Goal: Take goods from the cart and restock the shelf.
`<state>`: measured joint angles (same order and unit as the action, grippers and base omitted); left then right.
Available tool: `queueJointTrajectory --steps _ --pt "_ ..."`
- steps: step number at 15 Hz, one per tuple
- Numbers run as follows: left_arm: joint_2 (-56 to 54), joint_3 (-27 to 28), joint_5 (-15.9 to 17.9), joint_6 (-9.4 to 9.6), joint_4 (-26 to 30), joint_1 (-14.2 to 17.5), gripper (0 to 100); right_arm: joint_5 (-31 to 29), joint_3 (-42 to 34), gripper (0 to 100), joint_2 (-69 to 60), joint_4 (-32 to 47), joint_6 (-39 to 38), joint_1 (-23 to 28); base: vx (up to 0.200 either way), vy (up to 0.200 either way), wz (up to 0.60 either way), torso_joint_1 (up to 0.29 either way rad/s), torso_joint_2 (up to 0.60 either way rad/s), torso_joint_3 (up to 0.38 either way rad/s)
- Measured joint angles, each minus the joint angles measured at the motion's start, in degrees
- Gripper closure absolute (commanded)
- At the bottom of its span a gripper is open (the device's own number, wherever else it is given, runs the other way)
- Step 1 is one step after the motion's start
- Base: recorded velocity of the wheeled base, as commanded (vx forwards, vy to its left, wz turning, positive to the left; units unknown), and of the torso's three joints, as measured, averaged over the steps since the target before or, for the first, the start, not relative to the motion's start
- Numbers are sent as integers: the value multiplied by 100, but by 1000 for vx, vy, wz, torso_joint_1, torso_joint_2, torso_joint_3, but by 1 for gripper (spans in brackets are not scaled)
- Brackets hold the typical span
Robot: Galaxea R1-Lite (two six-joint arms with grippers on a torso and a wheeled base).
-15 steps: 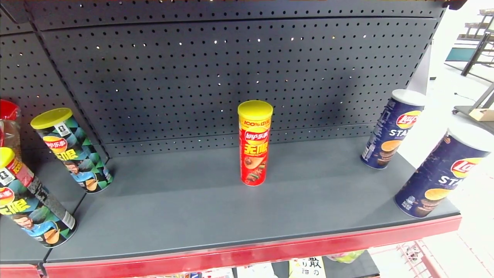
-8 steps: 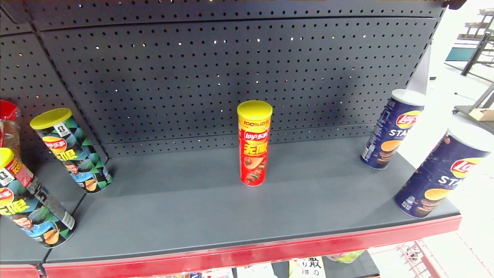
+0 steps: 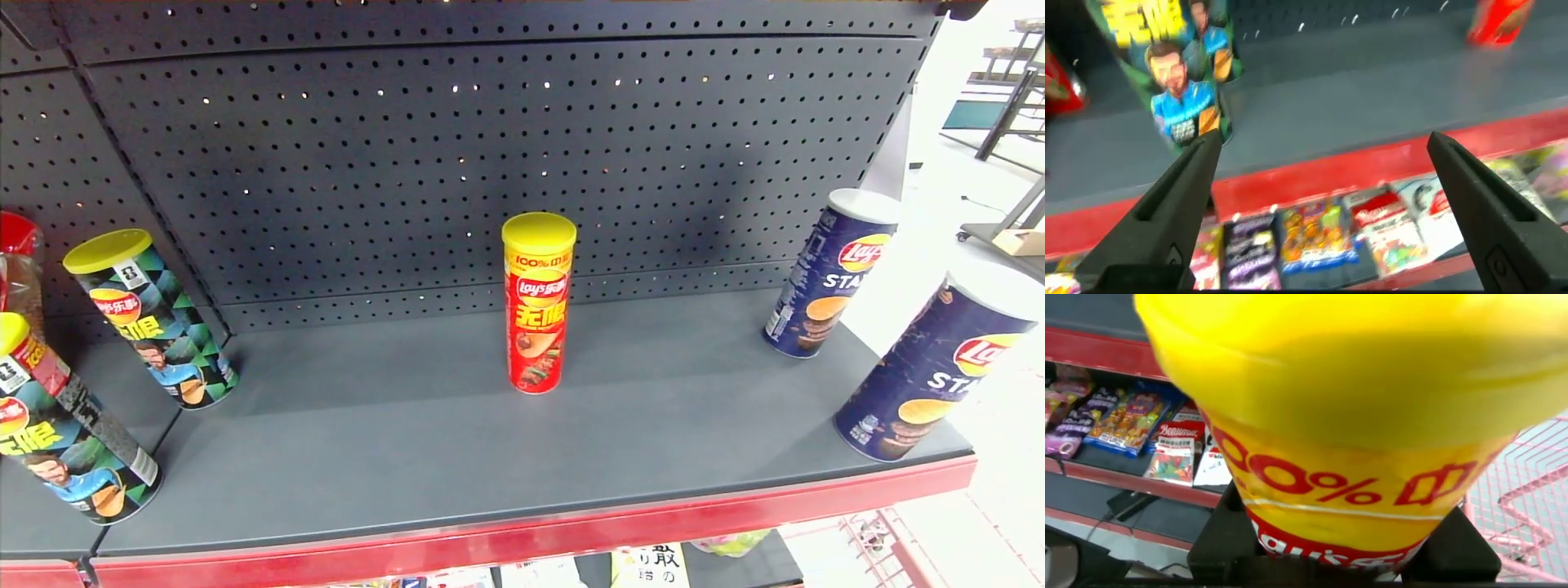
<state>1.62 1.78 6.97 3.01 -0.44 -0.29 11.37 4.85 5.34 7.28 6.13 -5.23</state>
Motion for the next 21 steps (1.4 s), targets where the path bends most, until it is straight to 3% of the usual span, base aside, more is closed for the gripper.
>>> queueJointTrajectory --steps 3,4,5,7,8,9,11,13,17,21 --pt "822 1029 244 -478 -84 -76 0 22 -48 100 0 -66 -22 -2 0 0 0 0 0 0" --pt "1373 1479 507 -550 -106 -155 0 20 -50 100 2 -83 -99 -2 0 0 0 0 0 0" --pt "1891 1790 941 -467 -145 -310 0 9 -54 100 2 -104 -124 -2 0 0 0 0 0 0" --pt "2787 2048 1930 145 -190 -916 0 6 -63 100 4 -107 -118 0 0 0 0 0 0 0" --pt "3176 2104 2135 355 -229 -1189 0 -7 -63 100 4 -107 -127 0 0 0 0 0 0 0" --pt "3552 2198 2248 473 -308 -1453 0 -16 -63 100 4 -105 -124 0 0 0 0 0 0 0" --pt "4372 2492 2325 482 -612 -1825 0 -22 -63 100 2 -105 -96 -2 0 0 0 0 0 0" --pt "5350 2776 2365 460 -1328 -2029 0 -34 -63 100 4 -104 -96 -2 0 0 0 0 0 0" --pt "7257 3413 2437 434 -2687 -2249 0 -51 -63 100 6 -101 -94 0 0 0 0 0 0 0" --pt "8557 4281 2565 451 -3148 -2377 0 -49 -63 100 9 -104 -123 0 0 0 0 0 0 0"
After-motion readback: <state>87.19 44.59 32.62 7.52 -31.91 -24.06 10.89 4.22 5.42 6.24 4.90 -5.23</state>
